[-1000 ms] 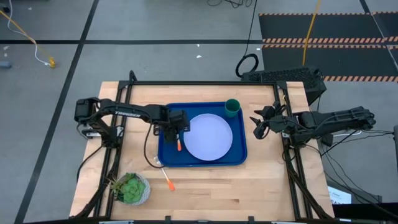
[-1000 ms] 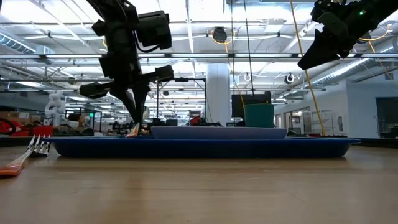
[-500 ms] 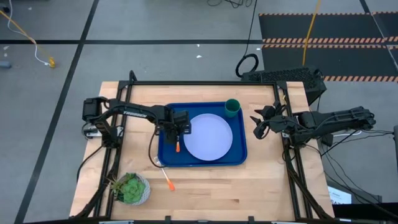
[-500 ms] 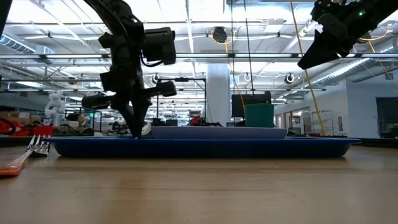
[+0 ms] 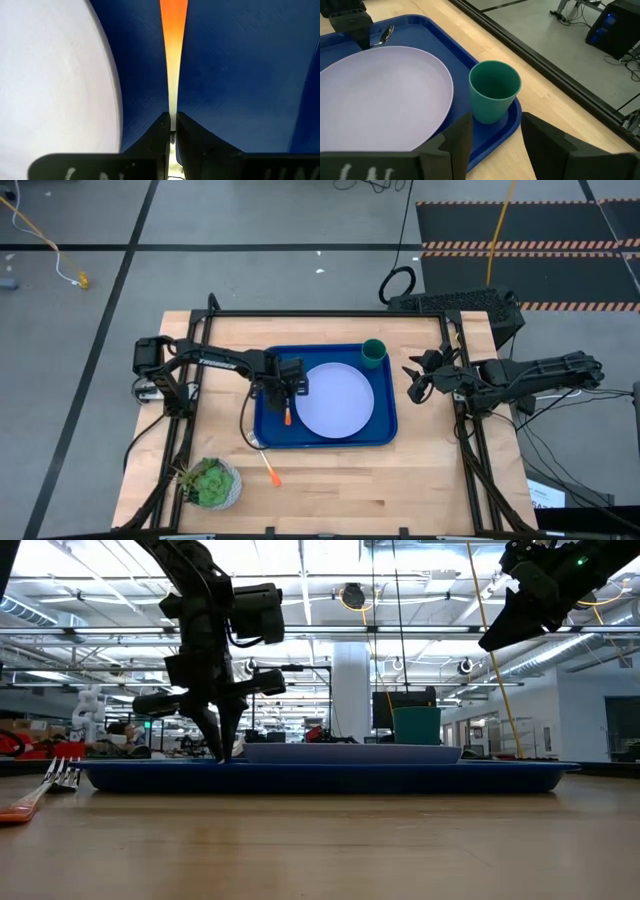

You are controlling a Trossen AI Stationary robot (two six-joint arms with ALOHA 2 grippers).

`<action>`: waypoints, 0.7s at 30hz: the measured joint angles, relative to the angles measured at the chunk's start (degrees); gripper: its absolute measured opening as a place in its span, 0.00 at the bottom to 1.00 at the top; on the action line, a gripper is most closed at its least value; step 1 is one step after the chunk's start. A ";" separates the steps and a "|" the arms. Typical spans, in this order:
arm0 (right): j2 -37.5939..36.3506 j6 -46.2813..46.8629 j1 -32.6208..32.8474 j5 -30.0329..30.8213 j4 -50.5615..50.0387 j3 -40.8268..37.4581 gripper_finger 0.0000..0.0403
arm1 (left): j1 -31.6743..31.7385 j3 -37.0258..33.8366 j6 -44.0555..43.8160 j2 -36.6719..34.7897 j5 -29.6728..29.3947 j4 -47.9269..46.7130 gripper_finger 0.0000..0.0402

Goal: Pick and place plate/cup/fork/spoon on tray
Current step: Put the orange spoon to the left of the blue plate on the blue serving tray

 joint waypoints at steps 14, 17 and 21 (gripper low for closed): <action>0.00 0.02 0.00 -0.14 0.00 0.00 0.40 | -0.02 0.00 -0.40 0.00 0.00 0.00 0.08; 0.00 0.02 0.00 -0.10 0.00 0.00 0.40 | -0.02 0.00 -1.53 0.00 0.01 0.00 0.08; 0.00 0.00 0.00 -0.02 0.02 0.00 0.40 | 0.00 0.00 -2.14 -0.02 0.02 -0.02 0.09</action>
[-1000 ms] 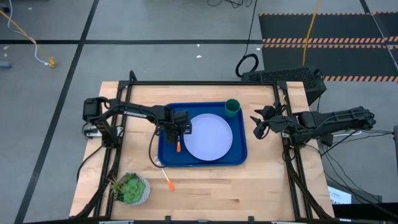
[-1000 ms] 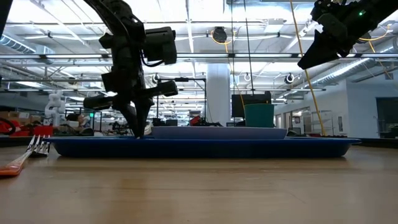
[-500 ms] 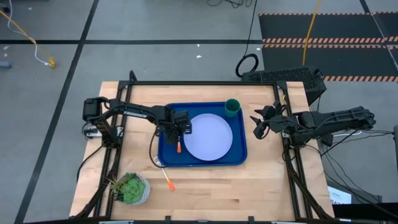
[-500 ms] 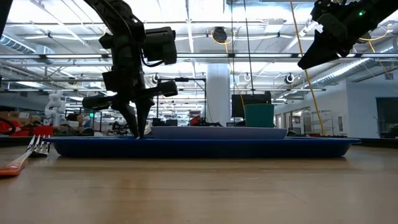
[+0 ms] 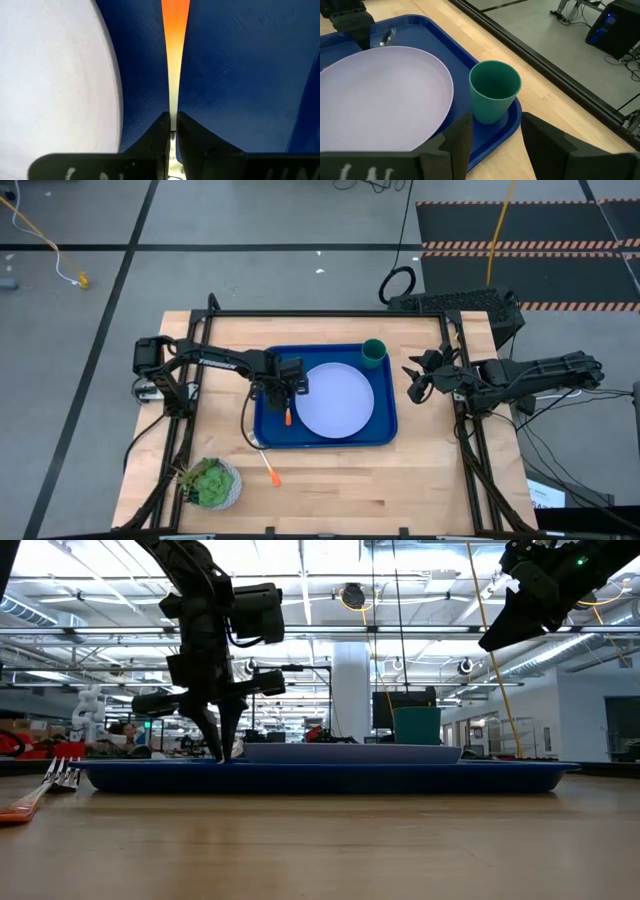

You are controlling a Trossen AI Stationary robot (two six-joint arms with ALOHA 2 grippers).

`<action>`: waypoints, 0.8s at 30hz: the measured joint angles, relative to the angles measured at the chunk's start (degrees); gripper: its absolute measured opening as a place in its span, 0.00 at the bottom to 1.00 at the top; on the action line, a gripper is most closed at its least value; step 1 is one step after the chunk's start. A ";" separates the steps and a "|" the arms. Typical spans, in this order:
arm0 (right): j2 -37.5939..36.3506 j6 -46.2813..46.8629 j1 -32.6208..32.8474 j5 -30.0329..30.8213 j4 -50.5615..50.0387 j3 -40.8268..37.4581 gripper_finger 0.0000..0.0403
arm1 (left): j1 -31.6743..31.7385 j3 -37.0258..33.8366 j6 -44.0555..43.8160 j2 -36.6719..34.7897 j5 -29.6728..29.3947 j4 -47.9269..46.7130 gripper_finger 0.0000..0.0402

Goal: Pick and place plate/cup/fork/spoon on tray
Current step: Put the orange spoon to the left of the blue plate on the blue serving tray

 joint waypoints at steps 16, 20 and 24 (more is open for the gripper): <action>0.00 0.02 0.00 0.05 0.00 0.00 0.40 | -0.51 0.00 -0.51 -0.02 -1.31 1.38 0.33; 0.00 0.00 0.00 0.05 0.00 0.00 0.40 | -1.47 0.00 -2.20 -0.02 -4.61 1.36 0.33; 0.00 0.00 0.00 0.05 0.00 0.00 0.40 | -2.46 0.00 -8.68 -0.02 -6.44 1.34 0.33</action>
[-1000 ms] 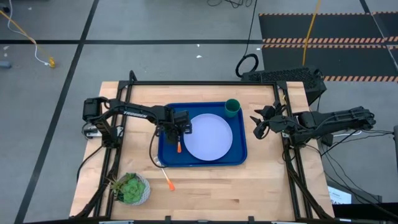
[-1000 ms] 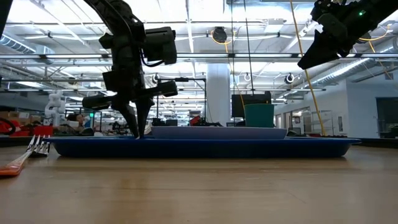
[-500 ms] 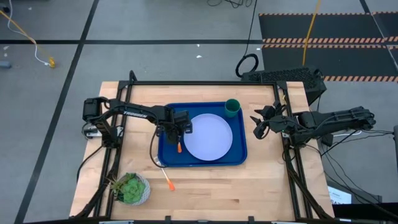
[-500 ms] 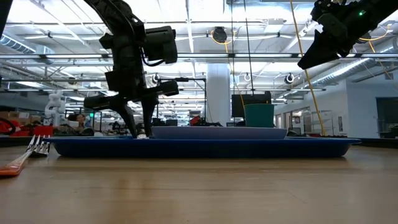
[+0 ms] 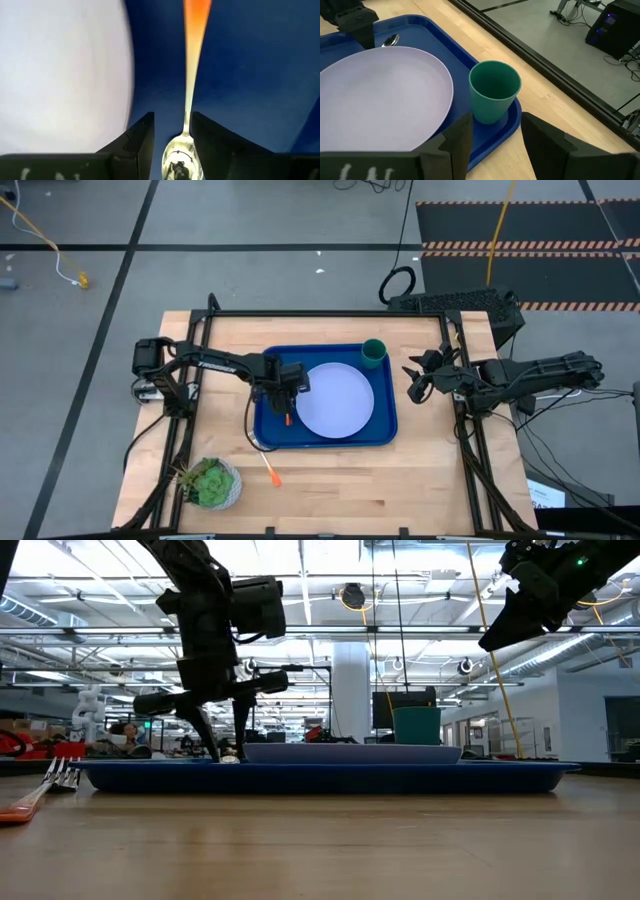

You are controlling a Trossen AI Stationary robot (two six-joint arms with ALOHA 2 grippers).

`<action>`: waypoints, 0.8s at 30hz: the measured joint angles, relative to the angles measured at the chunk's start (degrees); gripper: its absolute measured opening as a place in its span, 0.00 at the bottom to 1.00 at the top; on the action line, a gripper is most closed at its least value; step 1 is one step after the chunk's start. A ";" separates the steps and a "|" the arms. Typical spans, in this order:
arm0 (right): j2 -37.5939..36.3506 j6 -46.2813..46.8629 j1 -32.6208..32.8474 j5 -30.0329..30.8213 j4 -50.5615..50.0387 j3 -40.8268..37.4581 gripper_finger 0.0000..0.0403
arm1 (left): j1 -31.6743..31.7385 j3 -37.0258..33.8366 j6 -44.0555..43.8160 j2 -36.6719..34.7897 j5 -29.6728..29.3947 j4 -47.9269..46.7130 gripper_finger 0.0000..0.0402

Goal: Pick and place plate/cup/fork/spoon on tray
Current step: Put the orange spoon to the left of the blue plate on the blue serving tray

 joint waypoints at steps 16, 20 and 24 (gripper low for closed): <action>0.00 0.00 0.00 -0.23 0.00 0.00 0.40 | -3.43 0.00 -23.81 0.00 -3.81 -0.98 0.33; 0.00 0.00 0.00 -0.41 0.00 0.00 0.40 | -4.40 0.00 -31.02 0.00 -4.38 -0.95 0.33; 0.00 0.00 0.00 -0.42 0.00 0.00 0.40 | -5.36 0.00 -40.96 0.00 -4.37 -0.95 0.33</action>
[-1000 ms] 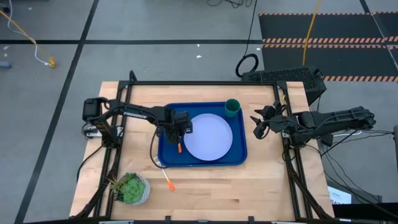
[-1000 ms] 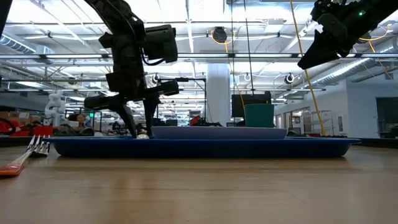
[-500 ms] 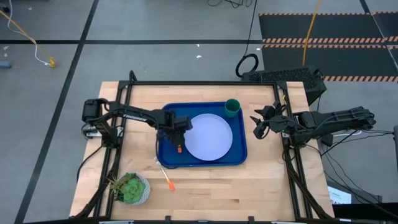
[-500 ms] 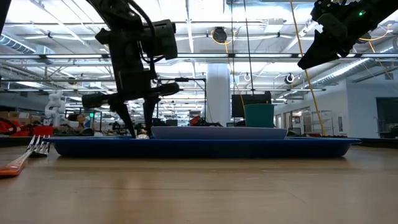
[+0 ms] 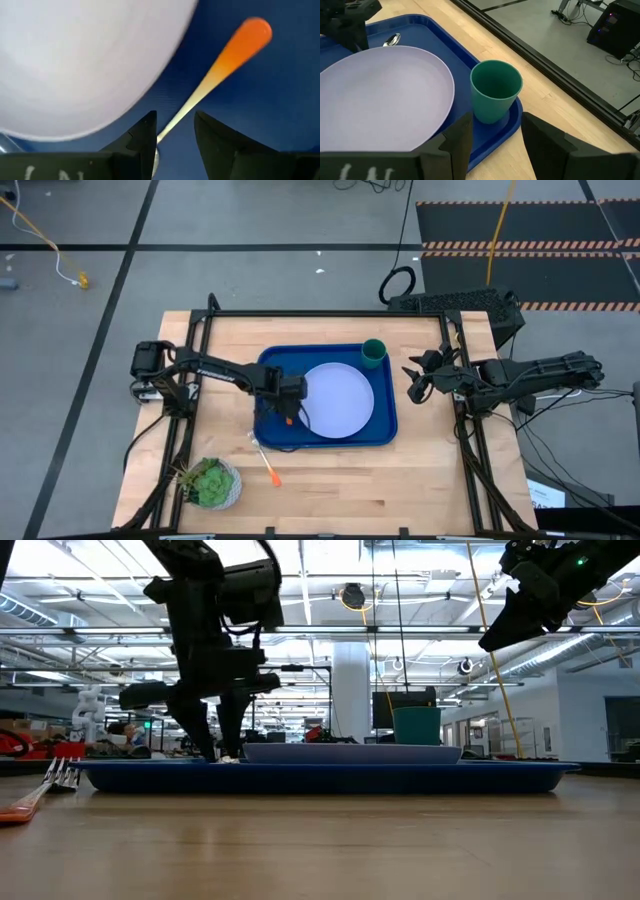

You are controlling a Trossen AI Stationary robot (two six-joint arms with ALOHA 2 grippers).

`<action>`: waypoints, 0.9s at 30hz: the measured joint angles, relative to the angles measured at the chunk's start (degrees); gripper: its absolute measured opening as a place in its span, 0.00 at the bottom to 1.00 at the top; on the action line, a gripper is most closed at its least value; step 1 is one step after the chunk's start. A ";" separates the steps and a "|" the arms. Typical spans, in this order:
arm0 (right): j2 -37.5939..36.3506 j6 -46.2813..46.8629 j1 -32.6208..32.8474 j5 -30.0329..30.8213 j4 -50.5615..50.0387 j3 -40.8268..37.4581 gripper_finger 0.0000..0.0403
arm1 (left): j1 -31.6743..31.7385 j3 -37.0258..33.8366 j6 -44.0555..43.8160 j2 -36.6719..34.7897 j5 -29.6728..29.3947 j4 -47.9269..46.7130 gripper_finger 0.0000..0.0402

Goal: Pick and place plate/cup/fork/spoon on tray
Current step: Put the orange spoon to the left of the blue plate on the blue serving tray

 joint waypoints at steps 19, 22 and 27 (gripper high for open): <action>0.00 0.00 0.00 -0.02 0.02 0.00 0.40 | -1.80 0.74 -53.26 -0.02 -5.57 -2.15 0.33; 0.00 0.03 0.00 -0.04 0.02 0.00 0.40 | -1.20 0.85 -54.29 -0.02 -6.30 -5.21 0.33; 0.00 0.03 0.00 -0.04 0.73 0.00 0.40 | 0.46 2.63 -49.70 -0.02 -9.59 -12.85 0.33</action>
